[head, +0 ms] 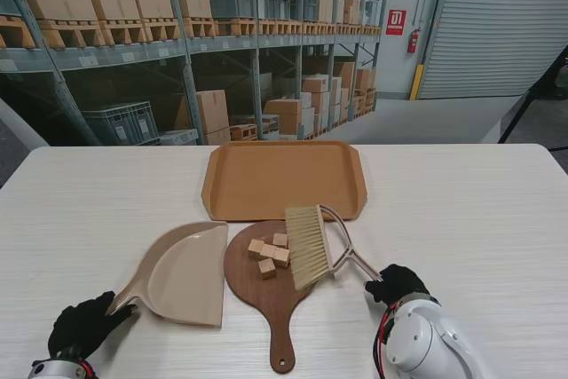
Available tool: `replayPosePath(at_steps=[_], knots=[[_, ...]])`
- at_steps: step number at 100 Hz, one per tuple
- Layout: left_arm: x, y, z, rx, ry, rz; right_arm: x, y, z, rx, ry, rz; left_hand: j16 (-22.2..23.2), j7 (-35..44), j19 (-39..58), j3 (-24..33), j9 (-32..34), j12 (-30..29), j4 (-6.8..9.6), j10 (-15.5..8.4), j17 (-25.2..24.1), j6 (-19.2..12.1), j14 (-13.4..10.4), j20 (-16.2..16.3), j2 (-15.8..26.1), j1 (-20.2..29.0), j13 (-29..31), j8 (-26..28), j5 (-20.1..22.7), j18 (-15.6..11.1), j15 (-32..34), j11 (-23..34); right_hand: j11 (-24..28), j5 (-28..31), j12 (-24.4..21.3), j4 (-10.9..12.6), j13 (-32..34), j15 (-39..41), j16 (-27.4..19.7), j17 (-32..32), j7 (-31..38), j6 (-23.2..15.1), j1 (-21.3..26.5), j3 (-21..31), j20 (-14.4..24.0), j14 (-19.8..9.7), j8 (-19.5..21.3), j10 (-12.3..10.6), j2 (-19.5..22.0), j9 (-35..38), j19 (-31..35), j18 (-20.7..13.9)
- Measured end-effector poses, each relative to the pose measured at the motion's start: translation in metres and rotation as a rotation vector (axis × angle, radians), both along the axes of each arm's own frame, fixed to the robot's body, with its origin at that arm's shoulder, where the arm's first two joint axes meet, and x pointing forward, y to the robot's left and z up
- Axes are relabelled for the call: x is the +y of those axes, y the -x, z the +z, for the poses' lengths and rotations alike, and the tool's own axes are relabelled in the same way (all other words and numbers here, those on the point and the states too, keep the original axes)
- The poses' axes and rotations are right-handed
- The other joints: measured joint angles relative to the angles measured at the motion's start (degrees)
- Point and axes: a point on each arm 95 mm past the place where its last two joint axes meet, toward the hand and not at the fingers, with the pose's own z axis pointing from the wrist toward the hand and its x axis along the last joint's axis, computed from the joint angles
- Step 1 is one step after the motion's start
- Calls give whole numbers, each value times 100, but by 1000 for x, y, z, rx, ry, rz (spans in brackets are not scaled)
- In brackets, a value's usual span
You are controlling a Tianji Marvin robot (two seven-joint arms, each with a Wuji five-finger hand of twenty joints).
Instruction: Sweep wood blocks off a wooden cutting board into a dustpan and pour them into a container
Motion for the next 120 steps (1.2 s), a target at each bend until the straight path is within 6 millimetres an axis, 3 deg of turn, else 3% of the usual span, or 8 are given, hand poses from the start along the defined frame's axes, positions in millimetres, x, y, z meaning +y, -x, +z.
replayPosePath(at_steps=[73, 120], knots=[[-4, 0, -1, 8, -4, -3, 36, 1, 2, 20, -82, 49, 0, 0, 0, 0, 0, 0, 0, 0, 0, 0, 0, 0, 0, 0, 0, 0, 0, 0, -2, 0, 17, 0, -48, 1, 1, 2, 3, 0, 0, -1, -1, -6, 1, -3, 6, -3, 2, 0, 1, -10], [-4, -1, 0, 19, -11, -15, 19, 11, 11, -4, -44, 7, 0, 0, 0, 0, 0, -16, 0, 0, 0, 0, 0, 0, 0, 0, 0, -1, 0, 0, -4, -3, 18, 0, -52, 2, 1, 3, 4, 0, 0, -1, -9, -9, 1, -4, 9, -3, 2, 0, 4, -13]])
